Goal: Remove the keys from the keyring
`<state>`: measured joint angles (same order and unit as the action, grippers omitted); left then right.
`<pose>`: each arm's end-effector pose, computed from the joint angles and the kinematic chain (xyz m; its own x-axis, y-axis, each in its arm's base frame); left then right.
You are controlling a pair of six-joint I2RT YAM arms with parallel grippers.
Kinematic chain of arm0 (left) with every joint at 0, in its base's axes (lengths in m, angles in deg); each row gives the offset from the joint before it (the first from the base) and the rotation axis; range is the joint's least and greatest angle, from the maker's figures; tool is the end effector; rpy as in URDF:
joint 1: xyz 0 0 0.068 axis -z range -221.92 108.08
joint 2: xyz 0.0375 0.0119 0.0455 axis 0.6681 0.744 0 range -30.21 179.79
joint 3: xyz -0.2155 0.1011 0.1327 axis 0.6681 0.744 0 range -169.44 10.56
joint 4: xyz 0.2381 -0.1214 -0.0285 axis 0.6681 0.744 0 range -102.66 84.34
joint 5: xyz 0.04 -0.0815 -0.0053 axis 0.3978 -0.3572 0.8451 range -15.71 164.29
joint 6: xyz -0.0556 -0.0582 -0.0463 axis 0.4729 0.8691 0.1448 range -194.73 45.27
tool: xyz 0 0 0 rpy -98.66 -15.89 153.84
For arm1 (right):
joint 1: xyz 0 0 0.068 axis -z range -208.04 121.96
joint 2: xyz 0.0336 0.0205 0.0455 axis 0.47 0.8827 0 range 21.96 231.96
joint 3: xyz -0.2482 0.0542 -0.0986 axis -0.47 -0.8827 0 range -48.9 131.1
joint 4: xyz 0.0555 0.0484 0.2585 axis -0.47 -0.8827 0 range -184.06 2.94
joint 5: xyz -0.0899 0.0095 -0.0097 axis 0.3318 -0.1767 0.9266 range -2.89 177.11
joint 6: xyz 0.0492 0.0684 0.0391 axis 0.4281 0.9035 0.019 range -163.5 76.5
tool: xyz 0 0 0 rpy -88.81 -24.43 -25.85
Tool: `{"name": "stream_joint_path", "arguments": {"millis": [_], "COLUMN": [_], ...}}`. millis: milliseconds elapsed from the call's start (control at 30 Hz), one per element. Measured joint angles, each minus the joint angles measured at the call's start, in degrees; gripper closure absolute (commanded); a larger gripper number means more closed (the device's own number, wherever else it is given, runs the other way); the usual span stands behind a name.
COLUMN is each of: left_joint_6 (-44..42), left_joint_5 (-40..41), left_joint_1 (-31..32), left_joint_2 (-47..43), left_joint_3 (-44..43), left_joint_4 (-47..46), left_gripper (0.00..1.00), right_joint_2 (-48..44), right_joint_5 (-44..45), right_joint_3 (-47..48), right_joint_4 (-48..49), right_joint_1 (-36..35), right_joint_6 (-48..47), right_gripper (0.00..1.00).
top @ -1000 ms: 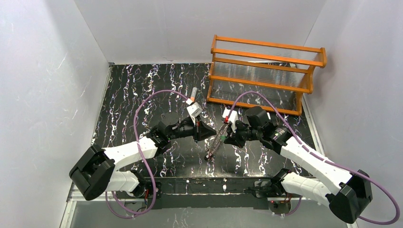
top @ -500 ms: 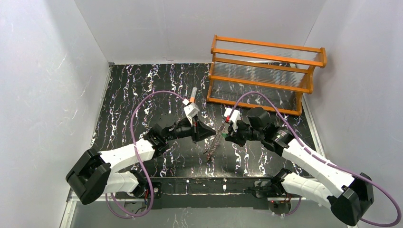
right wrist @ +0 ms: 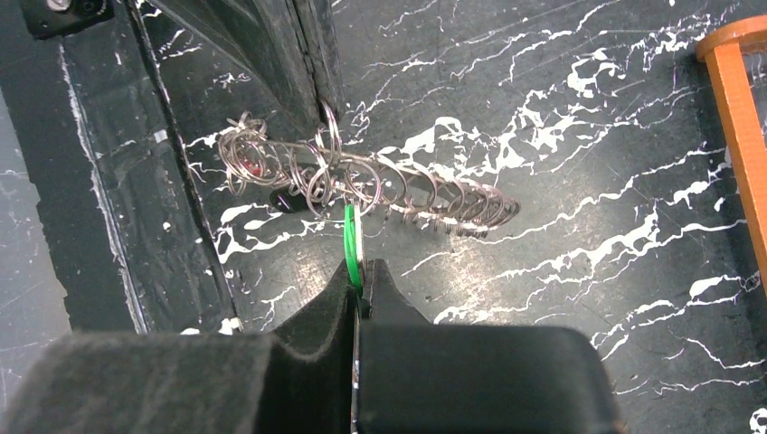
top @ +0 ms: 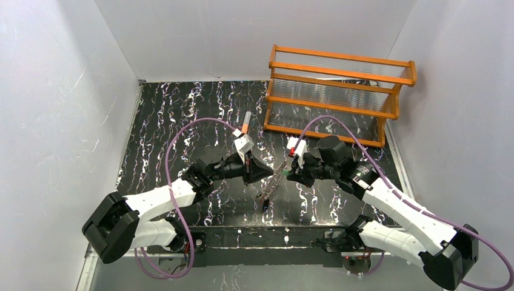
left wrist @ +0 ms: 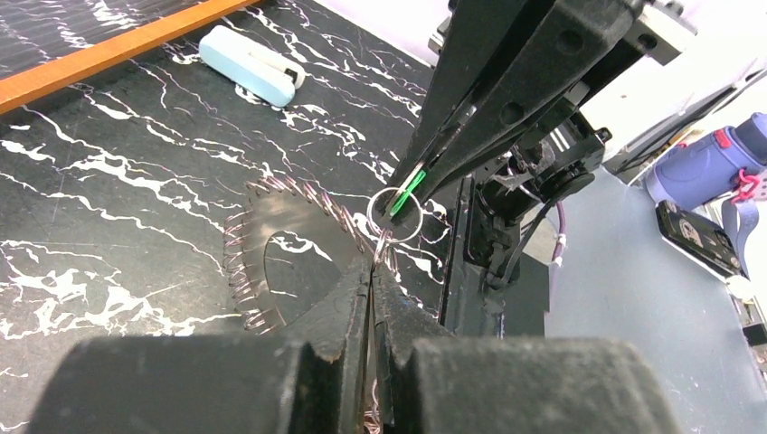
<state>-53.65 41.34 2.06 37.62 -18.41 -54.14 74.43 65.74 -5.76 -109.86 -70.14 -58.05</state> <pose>0.1835 -0.2403 0.2525 -0.3195 -0.1110 -0.9411 0.9204 0.2000 -0.3361 0.1630 0.1884 0.2600 -0.1677 -0.4668 -0.8683 -0.9251 0.3789 -0.0250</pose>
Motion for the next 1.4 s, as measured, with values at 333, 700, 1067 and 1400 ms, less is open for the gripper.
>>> {"name": "stream_joint_path", "arguments": {"millis": [333, 700, 1067, 1400], "left_joint_6": [-2.89, -7.8, -17.79, -19.28], "left_joint_5": [-2.23, -3.78, -4.92, -5.75], "left_joint_1": [0.0, 0.0, 0.0, -0.04], "left_joint_2": [0.0, 0.98, 1.14, 1.38], "left_joint_3": [-1.22, -4.9, -10.21, -10.21], "left_joint_4": [2.12, 8.79, 20.98, 23.06], "left_gripper": [1.0, 1.0, 0.95, 0.64], "right_joint_2": [1.29, 4.96, 6.25, 6.84], "right_joint_5": [-2.32, -5.62, -6.05, -7.13], "right_joint_3": [5.27, 9.88, 13.29, 14.62], "right_joint_4": [-4.57, -8.79, -11.13, -11.74], "right_joint_1": [-0.07, -0.09, -0.9, -1.2], "right_joint_6": [-1.46, -3.74, -5.68, -7.06], "right_gripper": [0.99, 0.99, 0.99, 0.99]}}
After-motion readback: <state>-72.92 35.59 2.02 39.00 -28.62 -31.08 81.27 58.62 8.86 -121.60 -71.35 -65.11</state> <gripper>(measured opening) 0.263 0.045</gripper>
